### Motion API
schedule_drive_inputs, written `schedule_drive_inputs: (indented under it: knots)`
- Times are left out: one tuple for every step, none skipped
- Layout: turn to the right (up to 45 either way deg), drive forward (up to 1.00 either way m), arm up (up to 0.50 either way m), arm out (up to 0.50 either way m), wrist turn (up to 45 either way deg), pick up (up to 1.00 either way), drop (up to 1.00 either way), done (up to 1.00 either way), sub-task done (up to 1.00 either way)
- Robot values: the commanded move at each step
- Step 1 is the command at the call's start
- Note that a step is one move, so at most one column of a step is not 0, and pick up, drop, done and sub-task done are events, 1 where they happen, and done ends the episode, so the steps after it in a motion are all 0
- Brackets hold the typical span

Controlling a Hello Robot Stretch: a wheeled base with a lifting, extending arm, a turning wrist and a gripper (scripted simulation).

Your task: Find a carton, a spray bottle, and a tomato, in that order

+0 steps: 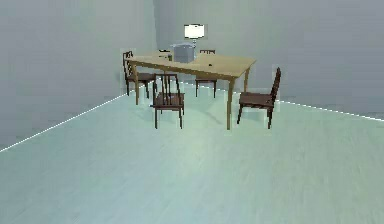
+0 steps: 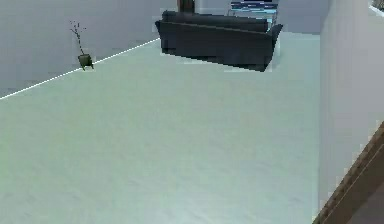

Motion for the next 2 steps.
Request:
schedule_drive_inputs:
  knots:
    - [27.0, 0.0, 0.0, 0.0, 0.0, 0.0, 0.0, 0.0, 0.0]
    - [0.0, 0.05, 0.0, 0.0, 0.0, 0.0, 0.0, 0.0, 0.0]
